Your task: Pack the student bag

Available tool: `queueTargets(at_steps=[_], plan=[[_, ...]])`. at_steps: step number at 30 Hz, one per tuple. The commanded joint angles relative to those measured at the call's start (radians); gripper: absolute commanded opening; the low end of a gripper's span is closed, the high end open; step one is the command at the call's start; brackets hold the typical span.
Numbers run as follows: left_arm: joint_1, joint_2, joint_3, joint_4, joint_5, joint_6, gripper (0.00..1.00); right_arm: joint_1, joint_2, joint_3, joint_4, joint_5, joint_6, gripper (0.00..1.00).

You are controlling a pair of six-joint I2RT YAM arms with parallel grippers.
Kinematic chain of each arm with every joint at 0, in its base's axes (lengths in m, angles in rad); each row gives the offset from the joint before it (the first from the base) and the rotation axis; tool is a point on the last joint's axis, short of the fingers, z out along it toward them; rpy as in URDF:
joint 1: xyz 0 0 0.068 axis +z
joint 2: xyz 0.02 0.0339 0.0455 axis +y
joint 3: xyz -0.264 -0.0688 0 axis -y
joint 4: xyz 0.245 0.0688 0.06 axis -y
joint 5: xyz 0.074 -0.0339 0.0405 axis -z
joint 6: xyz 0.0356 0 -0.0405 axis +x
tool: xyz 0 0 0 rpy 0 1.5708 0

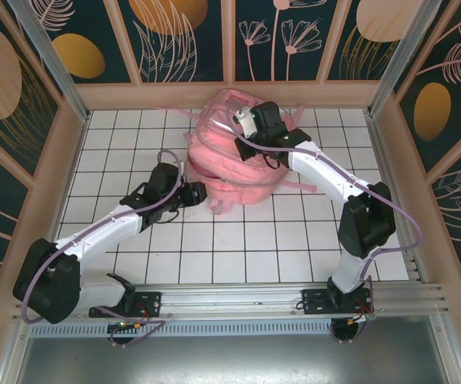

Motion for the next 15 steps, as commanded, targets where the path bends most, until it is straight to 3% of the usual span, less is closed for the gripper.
queueTargets(at_steps=[1, 15], plan=[[-0.03, 0.038, 0.062, 0.049, -0.05, 0.074, 0.48, -0.008, -0.062, 0.067, 0.035, -0.056, 0.069, 0.0], [-0.121, 0.235, 0.187, 0.014, -0.102, 0.075, 0.47, -0.022, -0.066, 0.067, 0.032, -0.09, 0.093, 0.0]])
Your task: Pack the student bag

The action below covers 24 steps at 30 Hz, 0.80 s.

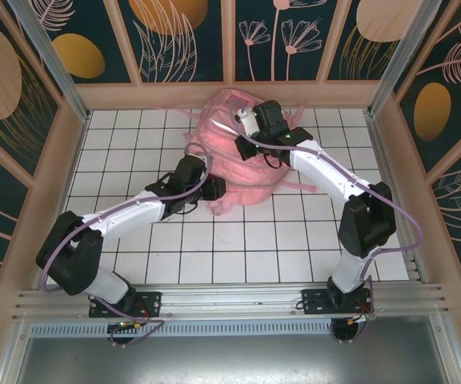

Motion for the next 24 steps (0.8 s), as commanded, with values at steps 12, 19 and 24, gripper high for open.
queueTargets(at_steps=[12, 19, 24], plan=[[-0.075, 0.15, 0.157, -0.115, -0.152, 0.056, 0.49, -0.006, -0.083, 0.036, 0.082, -0.053, 0.085, 0.0], [-0.12, 0.195, 0.162, -0.152, -0.226, 0.049, 0.46, -0.006, -0.089, 0.038, 0.089, -0.051, 0.095, 0.0], [-0.119, 0.195, 0.139, -0.145, -0.283, 0.051, 0.29, -0.006, -0.109, 0.015, 0.098, -0.06, 0.095, 0.0]])
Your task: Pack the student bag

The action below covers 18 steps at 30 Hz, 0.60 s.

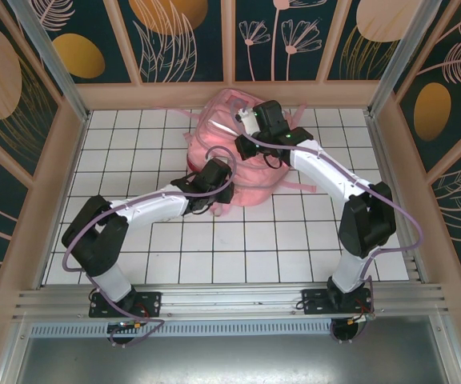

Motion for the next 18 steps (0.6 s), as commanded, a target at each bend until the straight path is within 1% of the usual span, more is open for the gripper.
queueTargets(at_steps=[1, 3, 7, 12, 15, 18], plan=[[-0.008, 0.013, -0.015, -0.034, -0.061, 0.01, 0.24, -0.004, -0.113, 0.01, 0.101, -0.041, 0.058, 0.0], [-0.008, 0.009, -0.005, -0.034, -0.077, 0.02, 0.15, -0.004, -0.12, -0.007, 0.104, -0.043, 0.058, 0.0], [-0.006, 0.001, 0.02, -0.044, -0.106, 0.036, 0.01, -0.004, -0.134, -0.045, 0.11, -0.04, 0.05, 0.0], [0.003, -0.03, 0.027, -0.057, -0.128, 0.049, 0.0, -0.004, -0.146, -0.067, 0.103, -0.023, 0.029, 0.0], [0.024, -0.048, 0.022, -0.068, -0.135, 0.061, 0.0, -0.004, -0.151, -0.073, 0.093, -0.01, 0.014, 0.0], [0.057, -0.07, 0.006, -0.07, -0.117, 0.062, 0.0, -0.004, -0.152, -0.08, 0.08, 0.025, -0.014, 0.0]])
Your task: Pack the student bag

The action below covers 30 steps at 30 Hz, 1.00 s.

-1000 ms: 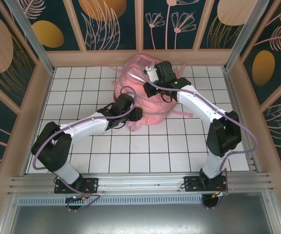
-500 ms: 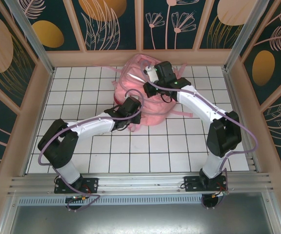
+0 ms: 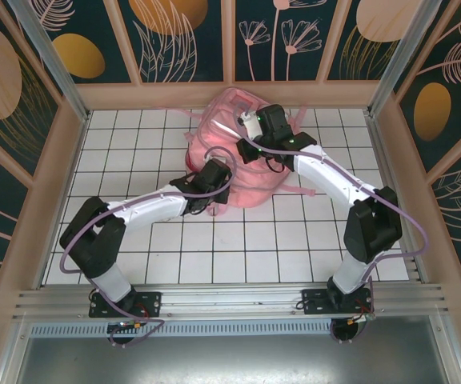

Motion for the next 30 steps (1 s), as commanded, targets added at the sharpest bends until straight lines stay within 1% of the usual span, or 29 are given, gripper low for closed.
queueTargets(at_steps=[1, 5, 7, 8, 9, 10, 12, 13, 15, 16, 18, 20, 22, 24, 25, 26, 27, 28, 30], plan=[[0.057, -0.054, 0.0, -0.029, -0.048, 0.018, 0.0, -0.005, -0.099, -0.003, 0.032, 0.044, -0.017, 0.0], [0.077, -0.08, -0.011, -0.034, -0.032, 0.022, 0.0, -0.002, -0.101, -0.019, 0.027, 0.091, -0.046, 0.0], [0.078, -0.08, -0.014, -0.023, 0.004, 0.023, 0.0, 0.003, -0.097, -0.017, 0.027, 0.085, -0.045, 0.0], [0.08, -0.076, -0.018, -0.01, 0.037, 0.02, 0.0, 0.008, -0.091, -0.004, 0.021, 0.094, -0.03, 0.03], [0.08, -0.072, -0.02, -0.002, 0.068, 0.015, 0.0, 0.014, -0.088, 0.01, 0.014, 0.103, -0.008, 0.17], [0.08, -0.07, -0.022, 0.016, 0.11, 0.006, 0.0, 0.018, -0.097, 0.016, 0.016, 0.093, 0.025, 0.28], [0.08, -0.07, -0.029, 0.053, 0.192, -0.016, 0.0, 0.025, -0.144, -0.004, 0.04, 0.08, 0.104, 0.44], [0.08, -0.07, -0.031, 0.073, 0.237, -0.025, 0.0, 0.031, -0.183, -0.032, 0.053, 0.088, 0.15, 0.47], [0.081, -0.073, -0.041, 0.109, 0.315, -0.048, 0.0, 0.031, -0.277, -0.125, 0.086, 0.121, 0.276, 0.47], [0.079, -0.076, -0.048, 0.132, 0.36, -0.057, 0.0, 0.024, -0.335, -0.185, 0.092, 0.134, 0.341, 0.47], [0.079, -0.079, -0.062, 0.177, 0.433, -0.079, 0.0, -0.001, -0.437, -0.296, 0.067, 0.138, 0.522, 0.42], [0.075, -0.077, -0.076, 0.232, 0.507, -0.104, 0.0, -0.018, -0.532, -0.446, 0.088, 0.058, 0.708, 0.36], [0.06, -0.057, -0.061, 0.256, 0.545, -0.116, 0.0, -0.026, -0.617, -0.626, 0.187, -0.013, 0.888, 0.35], [0.041, -0.035, -0.027, 0.26, 0.552, -0.118, 0.0, -0.016, -0.675, -0.753, 0.268, -0.015, 1.06, 0.37], [0.032, -0.023, -0.011, 0.266, 0.562, -0.125, 0.0, 0.004, -0.702, -0.814, 0.322, -0.011, 1.125, 0.38], [0.026, -0.012, 0.001, 0.272, 0.571, -0.135, 0.0, 0.009, -0.719, -0.852, 0.35, 0.005, 1.18, 0.46], [0.02, 0.0, 0.013, 0.282, 0.585, -0.149, 0.0, 0.012, -0.731, -0.886, 0.373, 0.026, 1.229, 0.56], [0.012, 0.009, 0.023, 0.294, 0.598, -0.16, 0.0, 0.012, -0.736, -0.91, 0.398, 0.036, 1.257, 0.61], [-0.001, 0.024, 0.042, 0.299, 0.605, -0.172, 0.0, 0.009, -0.727, -0.933, 0.456, 0.04, 1.283, 0.62]])
